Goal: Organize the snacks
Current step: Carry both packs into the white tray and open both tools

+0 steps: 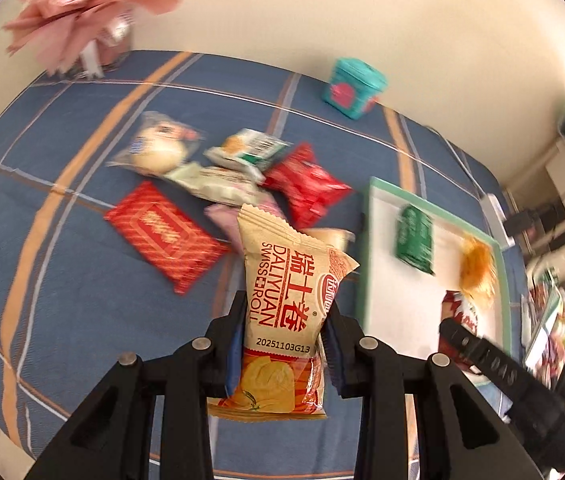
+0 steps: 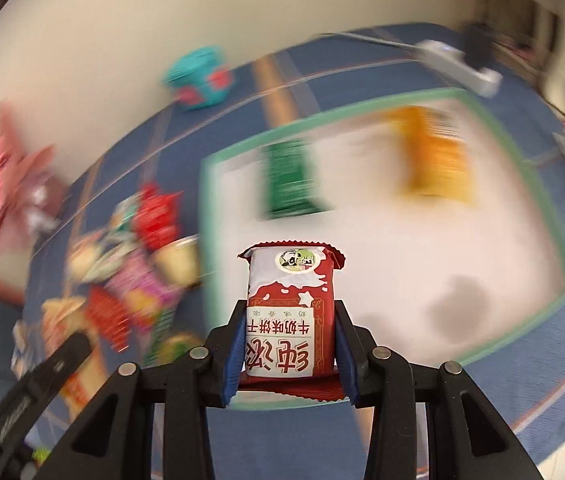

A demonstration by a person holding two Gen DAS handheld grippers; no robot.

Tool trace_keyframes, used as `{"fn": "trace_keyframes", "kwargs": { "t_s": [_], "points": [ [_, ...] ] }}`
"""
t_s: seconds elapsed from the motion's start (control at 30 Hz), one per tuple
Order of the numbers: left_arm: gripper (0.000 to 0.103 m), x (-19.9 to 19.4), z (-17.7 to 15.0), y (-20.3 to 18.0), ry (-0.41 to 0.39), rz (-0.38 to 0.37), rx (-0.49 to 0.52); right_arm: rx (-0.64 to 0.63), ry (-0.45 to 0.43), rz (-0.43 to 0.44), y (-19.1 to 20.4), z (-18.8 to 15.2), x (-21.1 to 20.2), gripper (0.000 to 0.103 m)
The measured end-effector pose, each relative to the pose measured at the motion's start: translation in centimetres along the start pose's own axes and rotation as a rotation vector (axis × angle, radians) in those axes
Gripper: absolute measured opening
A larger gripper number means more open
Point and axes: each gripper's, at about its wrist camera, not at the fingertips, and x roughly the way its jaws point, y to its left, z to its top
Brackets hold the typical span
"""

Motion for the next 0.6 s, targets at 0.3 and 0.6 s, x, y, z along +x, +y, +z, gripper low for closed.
{"fn": "trace_keyframes", "kwargs": {
  "t_s": [0.3, 0.6],
  "points": [
    [0.035, 1.6, -1.4, -7.1, 0.012, -0.032, 0.167, 0.214, -0.036, -0.127, -8.7, 1.8, -0.7, 0.042],
    [0.036, 3.7, -1.2, -12.0, -0.003, -0.049, 0.307, 0.25, -0.058, -0.196, -10.0, 2.4, -0.8, 0.042]
  ]
}}
